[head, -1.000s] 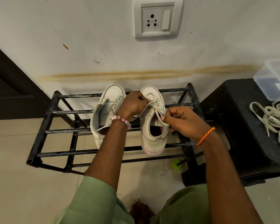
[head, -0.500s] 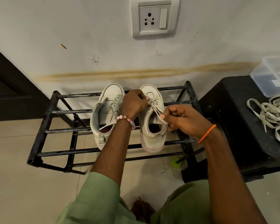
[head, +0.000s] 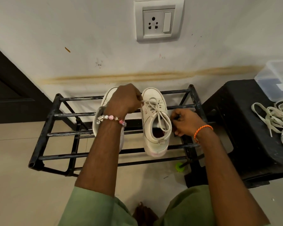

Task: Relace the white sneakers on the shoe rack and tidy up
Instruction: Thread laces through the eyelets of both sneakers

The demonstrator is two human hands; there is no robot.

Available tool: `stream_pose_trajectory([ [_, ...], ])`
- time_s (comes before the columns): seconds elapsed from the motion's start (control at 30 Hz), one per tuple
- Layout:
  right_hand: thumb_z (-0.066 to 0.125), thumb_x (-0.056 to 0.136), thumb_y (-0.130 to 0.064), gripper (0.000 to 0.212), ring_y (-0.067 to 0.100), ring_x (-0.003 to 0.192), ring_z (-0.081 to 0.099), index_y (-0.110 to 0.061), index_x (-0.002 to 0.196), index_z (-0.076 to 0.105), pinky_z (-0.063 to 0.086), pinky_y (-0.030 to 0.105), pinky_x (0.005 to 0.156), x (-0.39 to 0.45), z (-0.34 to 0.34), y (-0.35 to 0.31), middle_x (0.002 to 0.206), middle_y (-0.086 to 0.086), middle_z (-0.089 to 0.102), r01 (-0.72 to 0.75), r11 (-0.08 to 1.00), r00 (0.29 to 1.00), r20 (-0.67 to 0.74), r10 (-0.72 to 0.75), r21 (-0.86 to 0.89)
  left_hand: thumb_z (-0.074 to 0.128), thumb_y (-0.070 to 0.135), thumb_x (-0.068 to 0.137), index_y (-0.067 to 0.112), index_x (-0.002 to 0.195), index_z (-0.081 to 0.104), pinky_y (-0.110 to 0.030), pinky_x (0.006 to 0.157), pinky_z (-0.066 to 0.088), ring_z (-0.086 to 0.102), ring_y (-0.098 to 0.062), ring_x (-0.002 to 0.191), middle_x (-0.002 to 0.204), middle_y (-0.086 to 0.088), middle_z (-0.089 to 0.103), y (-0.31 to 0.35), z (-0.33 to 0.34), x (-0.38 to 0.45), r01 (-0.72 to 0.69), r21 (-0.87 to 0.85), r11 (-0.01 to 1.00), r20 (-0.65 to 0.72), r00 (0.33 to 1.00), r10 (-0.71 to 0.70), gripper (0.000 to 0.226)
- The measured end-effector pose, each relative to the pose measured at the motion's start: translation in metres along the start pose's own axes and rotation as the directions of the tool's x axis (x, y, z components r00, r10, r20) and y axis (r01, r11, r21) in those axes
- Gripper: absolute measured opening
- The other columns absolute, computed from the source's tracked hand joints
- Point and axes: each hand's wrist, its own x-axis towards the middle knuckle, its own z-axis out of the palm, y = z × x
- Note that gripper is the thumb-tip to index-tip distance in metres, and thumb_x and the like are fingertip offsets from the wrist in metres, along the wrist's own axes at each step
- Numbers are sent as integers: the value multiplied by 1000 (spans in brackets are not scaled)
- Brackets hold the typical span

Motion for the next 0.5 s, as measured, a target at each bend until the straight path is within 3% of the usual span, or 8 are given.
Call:
stream_pose_trajectory([
  [0.1, 54, 94, -13, 7, 14, 56, 64, -11, 87, 53, 55, 25, 52, 1, -1, -2, 72, 8, 65, -34, 980, 997, -65, 47, 195, 66, 13, 85, 15, 97, 74, -19, 77, 49, 62, -10, 83, 89, 2, 69, 3, 6, 3, -143, -244, 959, -221, 971, 89, 14],
  [0.2, 52, 92, -4, 8, 17, 58, 64, -4, 85, 51, 57, 26, 52, 3, -3, -9, 77, 15, 64, 77, 851, 973, -225, 50, 520, 57, 0, 86, 15, 98, 73, -14, 82, 50, 65, -6, 88, 91, 6, 69, 7, 17, 5, -179, -444, 878, -209, 974, 93, 25],
  [0.3, 54, 89, 4, 19, 12, 56, 66, -6, 73, 52, 57, 25, 53, 7, -5, -19, 74, 12, 65, 228, 603, 935, -344, 83, 765, 59, 13, 88, 14, 90, 75, -25, 72, 53, 67, -14, 80, 84, 0, 73, 3, 30, 8, -69, -456, 887, -100, 995, 26, 16],
  [0.4, 51, 89, 6, 11, 16, 71, 69, -1, 81, 54, 58, 28, 64, 14, -5, -27, 85, 14, 67, 257, 275, 944, -302, 136, 926, 66, 30, 85, 10, 77, 74, -34, 71, 55, 69, -23, 73, 74, -7, 72, -3, 42, 5, -33, -412, 911, -71, 997, 4, 23],
  [0.47, 47, 91, 2, 9, 20, 78, 69, 1, 86, 54, 58, 29, 69, 20, -10, -31, 90, 15, 67, 251, 73, 954, -259, 151, 965, 73, 26, 79, 12, 69, 69, -32, 71, 55, 69, -19, 74, 75, -4, 72, -5, 47, 5, -44, -437, 898, -104, 995, -2, 17],
  [0.5, 47, 92, 0, 9, 20, 76, 68, -1, 86, 54, 58, 29, 68, 23, -12, -33, 90, 14, 66, 263, 36, 952, -265, 154, 964, 75, 21, 77, 15, 67, 65, -30, 72, 55, 68, -17, 76, 78, -3, 71, -5, 47, 5, -45, -460, 887, -107, 994, -5, 15],
])
